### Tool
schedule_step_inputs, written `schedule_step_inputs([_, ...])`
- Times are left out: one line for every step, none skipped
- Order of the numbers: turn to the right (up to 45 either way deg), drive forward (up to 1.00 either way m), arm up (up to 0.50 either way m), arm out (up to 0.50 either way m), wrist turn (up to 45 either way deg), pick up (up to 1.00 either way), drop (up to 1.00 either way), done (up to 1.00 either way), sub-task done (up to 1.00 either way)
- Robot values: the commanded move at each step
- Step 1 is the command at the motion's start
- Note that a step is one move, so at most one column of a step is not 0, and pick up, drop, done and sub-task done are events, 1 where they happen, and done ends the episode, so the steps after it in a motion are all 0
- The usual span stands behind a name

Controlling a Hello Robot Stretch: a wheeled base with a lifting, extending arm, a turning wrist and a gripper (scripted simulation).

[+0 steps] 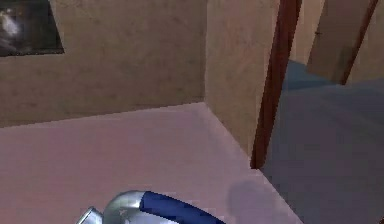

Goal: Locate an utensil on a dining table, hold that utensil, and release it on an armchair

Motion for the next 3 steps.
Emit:
schedule_step_inputs([27.0,0.0,0.0,0.0,0.0,0.0,0.0,0.0,0.0])
schedule_step_inputs([0.0,1.0,0.0,0.0,0.0,0.0,0.0,0.0,0.0])
schedule_step_inputs([6.0,0.0,0.0,0.0,0.0,0.0,0.0,0.0,0.0])
